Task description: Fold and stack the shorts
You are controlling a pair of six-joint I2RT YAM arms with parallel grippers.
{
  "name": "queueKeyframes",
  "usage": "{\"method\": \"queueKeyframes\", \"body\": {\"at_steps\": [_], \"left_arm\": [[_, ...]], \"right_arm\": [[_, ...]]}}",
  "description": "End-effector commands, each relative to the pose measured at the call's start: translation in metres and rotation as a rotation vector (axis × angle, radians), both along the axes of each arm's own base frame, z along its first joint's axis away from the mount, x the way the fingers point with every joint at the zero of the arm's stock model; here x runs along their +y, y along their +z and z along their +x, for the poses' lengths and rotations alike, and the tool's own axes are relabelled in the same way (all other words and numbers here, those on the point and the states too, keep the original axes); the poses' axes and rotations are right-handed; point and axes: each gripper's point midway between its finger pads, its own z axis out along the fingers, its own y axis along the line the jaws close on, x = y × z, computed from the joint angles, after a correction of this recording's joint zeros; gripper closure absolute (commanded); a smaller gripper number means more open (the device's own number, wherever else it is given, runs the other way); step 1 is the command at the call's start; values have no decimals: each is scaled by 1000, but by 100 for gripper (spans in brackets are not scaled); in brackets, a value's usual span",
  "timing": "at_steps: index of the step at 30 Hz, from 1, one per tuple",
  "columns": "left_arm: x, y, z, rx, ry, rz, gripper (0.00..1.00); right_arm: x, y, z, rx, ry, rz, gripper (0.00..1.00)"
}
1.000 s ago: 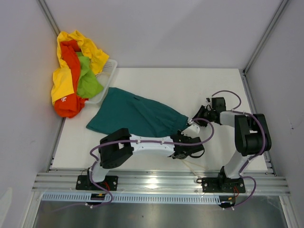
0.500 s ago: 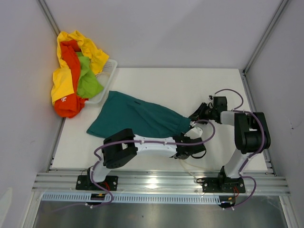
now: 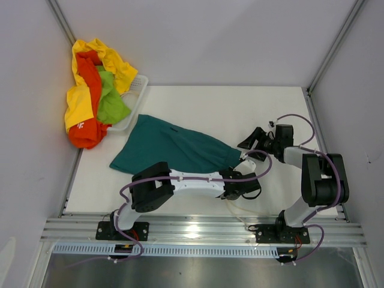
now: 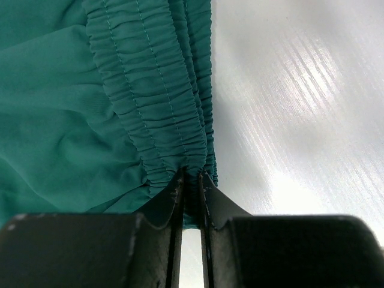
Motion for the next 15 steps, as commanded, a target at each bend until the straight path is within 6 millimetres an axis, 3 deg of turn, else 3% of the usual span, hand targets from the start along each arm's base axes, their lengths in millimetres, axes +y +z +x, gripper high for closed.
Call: {"method": "queueKeyframes", "body": {"at_steps": [1, 8, 15], "left_arm": [[0, -6, -9, 52, 15, -16, 85], [0, -8, -10, 56, 16, -20, 85], [-1, -7, -10, 55, 12, -28, 86]], "right_arm": [[9, 4, 1, -33, 46, 58, 18], [11, -5, -20, 4, 61, -5, 18], [18, -14, -19, 5, 128, -15, 25]]}}
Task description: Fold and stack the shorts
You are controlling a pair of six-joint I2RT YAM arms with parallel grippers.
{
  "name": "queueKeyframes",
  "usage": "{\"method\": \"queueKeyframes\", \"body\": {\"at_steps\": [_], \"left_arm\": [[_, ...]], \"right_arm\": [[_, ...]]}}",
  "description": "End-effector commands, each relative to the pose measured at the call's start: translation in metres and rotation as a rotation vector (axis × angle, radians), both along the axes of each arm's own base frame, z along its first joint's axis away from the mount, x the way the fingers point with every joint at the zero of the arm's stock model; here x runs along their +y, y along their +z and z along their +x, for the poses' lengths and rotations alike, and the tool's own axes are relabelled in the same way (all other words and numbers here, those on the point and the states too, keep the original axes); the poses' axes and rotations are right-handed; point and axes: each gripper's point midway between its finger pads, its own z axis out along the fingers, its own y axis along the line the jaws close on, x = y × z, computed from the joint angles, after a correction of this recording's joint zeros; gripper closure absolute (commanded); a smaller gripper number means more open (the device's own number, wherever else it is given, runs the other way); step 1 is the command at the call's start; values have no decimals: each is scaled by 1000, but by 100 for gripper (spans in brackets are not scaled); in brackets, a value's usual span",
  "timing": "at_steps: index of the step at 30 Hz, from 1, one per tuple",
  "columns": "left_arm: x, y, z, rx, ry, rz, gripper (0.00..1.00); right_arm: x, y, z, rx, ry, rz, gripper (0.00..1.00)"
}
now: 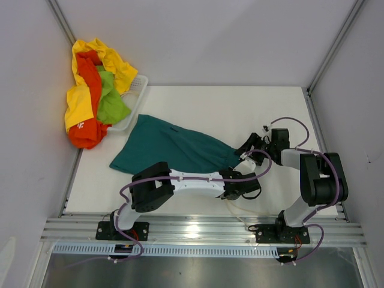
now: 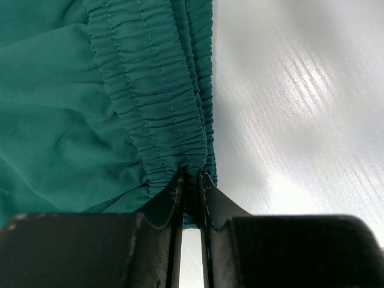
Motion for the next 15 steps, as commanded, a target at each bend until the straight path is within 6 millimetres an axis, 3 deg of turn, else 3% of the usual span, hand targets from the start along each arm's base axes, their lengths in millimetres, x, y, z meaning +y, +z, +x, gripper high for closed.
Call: {"method": "queueKeyframes", "body": {"at_steps": [1, 6, 12, 15], "left_arm": [[0, -6, -10, 52, 1, -20, 86], [-1, -6, -9, 50, -1, -22, 86], [-2, -6, -10, 52, -6, -27, 87], [-1, -6, -10, 51, -7, -28, 87]], "right_arm": [[4, -5, 2, -9, 47, -12, 27], [4, -12, -6, -7, 57, -60, 30], [8, -20, -8, 10, 73, -44, 49], [8, -22, -9, 14, 72, -50, 65]]}}
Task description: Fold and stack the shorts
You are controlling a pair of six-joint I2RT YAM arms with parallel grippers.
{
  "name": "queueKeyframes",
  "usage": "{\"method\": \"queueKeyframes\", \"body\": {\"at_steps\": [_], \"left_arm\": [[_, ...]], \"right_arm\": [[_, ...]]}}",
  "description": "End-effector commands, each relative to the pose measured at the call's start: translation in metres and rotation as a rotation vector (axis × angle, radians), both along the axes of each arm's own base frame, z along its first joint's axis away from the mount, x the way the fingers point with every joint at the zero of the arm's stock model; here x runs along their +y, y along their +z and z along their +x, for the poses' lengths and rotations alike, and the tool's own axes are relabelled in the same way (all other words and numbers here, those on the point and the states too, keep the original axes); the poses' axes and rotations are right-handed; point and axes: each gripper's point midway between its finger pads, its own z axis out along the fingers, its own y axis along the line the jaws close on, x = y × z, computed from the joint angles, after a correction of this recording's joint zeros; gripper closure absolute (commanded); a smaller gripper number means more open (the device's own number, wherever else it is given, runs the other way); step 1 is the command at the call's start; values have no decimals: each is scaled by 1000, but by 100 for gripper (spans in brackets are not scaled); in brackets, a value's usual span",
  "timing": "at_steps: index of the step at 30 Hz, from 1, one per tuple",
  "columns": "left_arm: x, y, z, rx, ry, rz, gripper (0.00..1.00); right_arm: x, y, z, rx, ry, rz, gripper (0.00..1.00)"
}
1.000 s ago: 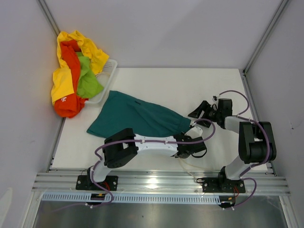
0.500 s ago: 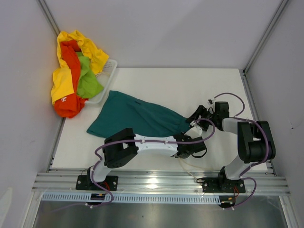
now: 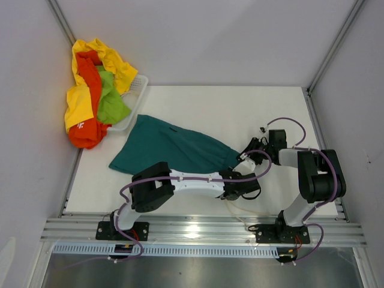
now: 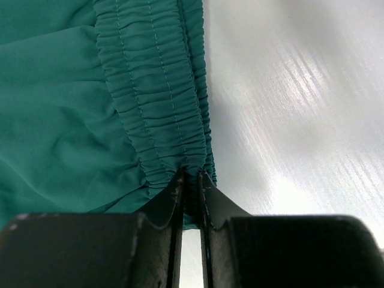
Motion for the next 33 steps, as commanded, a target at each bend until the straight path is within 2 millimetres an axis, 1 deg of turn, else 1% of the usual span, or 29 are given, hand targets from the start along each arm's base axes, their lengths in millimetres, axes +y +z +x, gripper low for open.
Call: {"method": "queueKeyframes", "body": {"at_steps": [1, 3, 5, 6, 7, 8, 9, 10, 11, 12, 13, 14, 15, 16, 17, 18, 19, 21, 26, 27, 29, 30, 33], "left_arm": [[-3, -4, -10, 50, -8, -33, 87], [-2, -3, -11, 52, -10, -34, 87], [-1, -4, -11, 54, -14, -34, 85], [-1, -2, -12, 53, -13, -38, 85], [0, -1, -12, 54, -15, -39, 82], [0, 1, -12, 53, -15, -42, 73], [2, 1, -13, 55, -15, -41, 68], [1, 9, -13, 51, -16, -57, 62], [3, 12, -13, 51, -18, -58, 47], [3, 16, -13, 48, -17, -63, 40], [3, 29, -13, 41, -21, -88, 35], [3, 35, -13, 39, -24, -96, 26], [3, 41, -12, 35, -26, -103, 23], [1, 54, -11, 26, -31, -125, 18], [1, 59, -9, 24, -31, -128, 16], [7, 60, -8, 28, -26, -107, 15], [2, 70, -4, 14, -23, -120, 14], [6, 70, 2, 6, -13, -106, 14], [3, 70, 16, -19, 0, -106, 14], [4, 62, 20, -19, 4, -83, 14], [2, 57, 25, -32, 5, -64, 14], [1, 49, 26, -32, 4, -46, 14], [-4, 43, 30, -44, 4, -34, 14]], "right_arm": [[3, -7, -4, 9, 17, -10, 73], [3, -5, -3, 6, 14, -9, 86], [3, -1, 0, 1, 11, -4, 91], [3, 1, 1, -2, 9, -4, 95], [4, 4, 2, -5, 9, -2, 96], [4, 7, 3, -9, 6, -1, 98], [4, 10, 4, -6, 6, -1, 99], [3, 14, 5, -15, 6, -2, 100], [3, 16, 4, -13, 3, -4, 100], [3, 18, 5, -19, 2, -5, 100], [3, 22, 5, -29, 3, -5, 100], [3, 25, 5, -31, 1, -5, 100], [2, 26, 5, -28, -2, -6, 100], [3, 30, 6, -42, 0, -5, 100], [3, 33, 7, -49, 0, -3, 100], [3, 32, 1, -22, 0, -1, 100], [3, 35, 2, -26, -2, -1, 100], [2, 41, 2, -34, -7, -4, 100], [2, 53, 0, -44, -18, 0, 100], [2, 54, -1, -41, -19, 3, 100], [3, 57, -1, -33, -22, 8, 100], [3, 58, -1, -31, -22, 10, 100], [4, 61, -2, -25, -25, 17, 100]]}}
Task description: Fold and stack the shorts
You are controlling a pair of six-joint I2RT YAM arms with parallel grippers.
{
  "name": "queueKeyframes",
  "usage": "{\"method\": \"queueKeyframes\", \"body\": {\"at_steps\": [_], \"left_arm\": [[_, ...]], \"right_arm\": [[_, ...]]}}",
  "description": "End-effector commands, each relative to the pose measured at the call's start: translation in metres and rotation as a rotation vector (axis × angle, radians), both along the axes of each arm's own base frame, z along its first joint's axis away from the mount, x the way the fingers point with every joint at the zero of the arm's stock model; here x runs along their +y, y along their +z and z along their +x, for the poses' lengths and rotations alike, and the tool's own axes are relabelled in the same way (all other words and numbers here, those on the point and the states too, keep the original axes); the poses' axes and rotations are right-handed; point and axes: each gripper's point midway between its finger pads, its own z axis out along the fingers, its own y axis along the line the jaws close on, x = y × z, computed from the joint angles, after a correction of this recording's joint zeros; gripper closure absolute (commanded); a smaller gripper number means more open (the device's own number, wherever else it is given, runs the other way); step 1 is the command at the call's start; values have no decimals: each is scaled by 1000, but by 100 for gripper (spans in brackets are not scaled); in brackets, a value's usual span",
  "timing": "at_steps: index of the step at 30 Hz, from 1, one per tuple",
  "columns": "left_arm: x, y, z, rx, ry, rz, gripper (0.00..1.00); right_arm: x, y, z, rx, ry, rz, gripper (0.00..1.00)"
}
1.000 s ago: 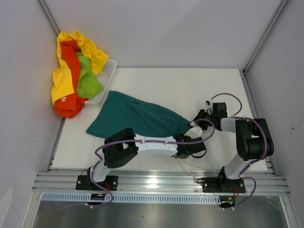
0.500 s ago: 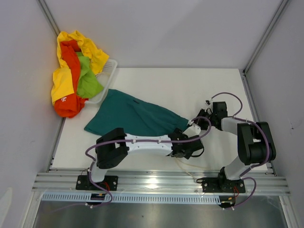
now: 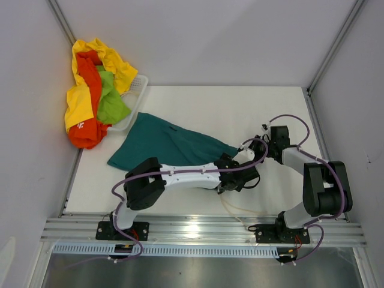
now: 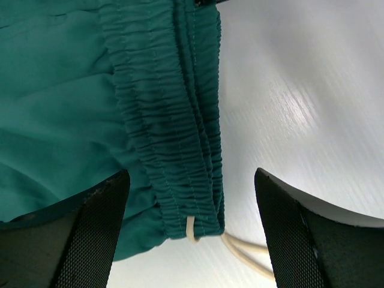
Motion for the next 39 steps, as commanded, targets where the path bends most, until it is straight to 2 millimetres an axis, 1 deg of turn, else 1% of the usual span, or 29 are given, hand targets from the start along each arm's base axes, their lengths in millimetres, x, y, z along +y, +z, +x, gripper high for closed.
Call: {"method": "queueKeyframes", "body": {"at_steps": [1, 3, 5, 6, 7, 8, 9, 13, 16, 19, 24, 29, 34, 37, 38, 39], "left_arm": [[-10, 3, 11, -50, -5, 13, 13], [-14, 8, 17, -77, 4, 16, 13], [-19, 5, 20, -78, 0, 24, 13], [-23, 9, 22, -86, 0, 17, 13], [-23, 3, 23, -87, 3, 33, 13], [-23, 2, 24, -95, 8, 42, 13], [-18, 2, 27, -112, 25, 65, 13], [-16, 10, 36, -162, 57, 79, 15], [-9, 9, 40, -189, 75, 120, 16], [-8, 9, 43, -209, 83, 130, 17], [-8, 0, 48, -217, 81, 154, 22], [-13, -5, 49, -221, 80, 149, 22], [-19, -3, 52, -216, 72, 129, 19], [-16, -6, 55, -220, 82, 151, 19], [-14, -10, 58, -218, 89, 164, 19], [-13, -12, 59, -214, 94, 166, 21]], "right_arm": [[4, 27, 10, -54, -5, 19, 100], [4, 28, 9, -50, -9, 22, 100], [4, 30, 8, -43, -11, 27, 100], [4, 32, 9, -48, -11, 27, 100], [4, 32, 9, -43, -13, 28, 100], [5, 32, 8, -38, -13, 32, 100], [5, 32, 9, -37, -15, 33, 100], [8, 33, 7, -17, -19, 62, 100], [11, 34, 6, -4, -22, 83, 100], [12, 36, 6, 4, -25, 98, 100], [14, 40, 5, 11, -24, 118, 100], [15, 42, 3, 21, -24, 126, 100], [16, 43, 3, 23, -23, 133, 100], [16, 45, 2, 25, -24, 136, 100], [16, 45, 2, 27, -25, 139, 100], [17, 46, 2, 26, -26, 142, 100]]}}
